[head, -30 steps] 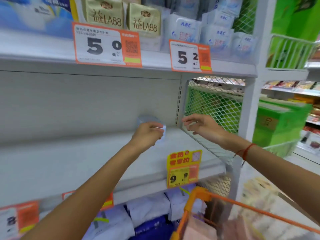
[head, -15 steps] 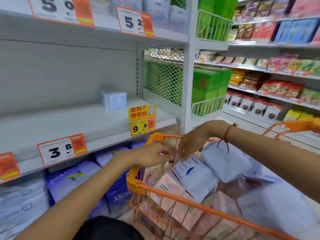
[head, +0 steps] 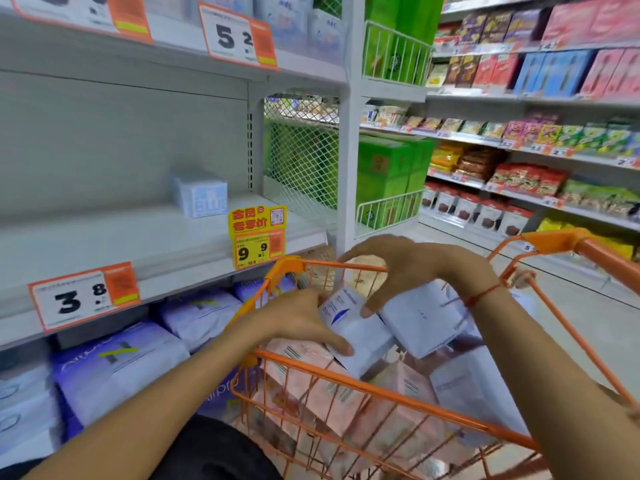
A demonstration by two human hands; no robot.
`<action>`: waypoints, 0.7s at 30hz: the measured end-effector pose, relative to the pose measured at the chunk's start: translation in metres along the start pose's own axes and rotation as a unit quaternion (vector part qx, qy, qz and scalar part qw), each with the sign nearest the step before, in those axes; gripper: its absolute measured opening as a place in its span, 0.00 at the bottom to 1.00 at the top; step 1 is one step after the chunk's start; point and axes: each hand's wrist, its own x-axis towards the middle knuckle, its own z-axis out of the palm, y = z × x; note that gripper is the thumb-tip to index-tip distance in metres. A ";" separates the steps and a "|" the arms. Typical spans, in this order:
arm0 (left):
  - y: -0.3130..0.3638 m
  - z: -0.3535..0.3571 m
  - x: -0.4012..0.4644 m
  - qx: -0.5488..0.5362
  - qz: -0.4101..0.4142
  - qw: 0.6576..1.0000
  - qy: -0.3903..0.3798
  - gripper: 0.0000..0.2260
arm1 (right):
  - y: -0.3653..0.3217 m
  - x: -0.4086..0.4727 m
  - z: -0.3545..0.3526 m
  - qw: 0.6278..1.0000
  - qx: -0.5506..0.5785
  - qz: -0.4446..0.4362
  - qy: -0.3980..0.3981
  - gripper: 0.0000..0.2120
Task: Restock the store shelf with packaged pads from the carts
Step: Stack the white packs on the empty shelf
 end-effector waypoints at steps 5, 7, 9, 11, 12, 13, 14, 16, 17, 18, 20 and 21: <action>-0.014 -0.007 0.000 -0.101 -0.015 0.994 -0.027 0.30 | 0.027 -0.022 0.018 0.981 0.062 0.184 0.003 0.55; -0.022 -0.009 0.002 -0.180 -0.031 0.983 -0.035 0.31 | 0.028 -0.019 0.034 0.967 0.157 0.199 0.039 0.54; -0.026 -0.009 0.002 -0.236 -0.041 0.971 -0.018 0.29 | 0.019 -0.024 0.044 0.969 0.138 0.185 0.093 0.40; -0.024 -0.010 0.002 -0.284 -0.049 0.957 0.022 0.33 | 0.018 -0.028 0.049 0.962 0.144 0.163 0.166 0.37; -0.021 -0.010 0.002 -0.311 -0.049 0.948 0.045 0.33 | 0.020 -0.027 0.050 0.947 0.200 0.154 0.200 0.39; -0.017 -0.012 0.001 -0.352 -0.038 0.933 0.071 0.28 | 0.022 -0.027 0.051 0.921 0.274 0.142 0.238 0.40; -0.014 -0.016 -0.001 -0.405 -0.029 0.910 0.088 0.22 | 0.023 -0.026 0.050 0.891 0.340 0.131 0.270 0.38; -0.013 -0.026 -0.004 -0.518 -0.031 0.850 0.094 0.22 | 0.023 -0.027 0.046 0.822 0.488 0.110 0.273 0.34; -0.017 -0.031 -0.004 -0.567 -0.037 0.818 0.086 0.24 | 0.023 -0.027 0.044 0.776 0.576 0.089 0.240 0.33; -0.019 -0.036 -0.004 -0.609 -0.040 0.789 0.069 0.23 | 0.022 -0.029 0.043 0.728 0.654 0.060 0.194 0.31; -0.021 -0.041 -0.005 -0.662 -0.056 0.747 0.031 0.17 | 0.020 -0.030 0.042 0.654 0.747 0.020 0.118 0.26; -0.020 -0.041 -0.005 -0.667 -0.071 0.742 0.025 0.17 | 0.020 -0.029 0.042 0.625 0.774 0.008 0.097 0.24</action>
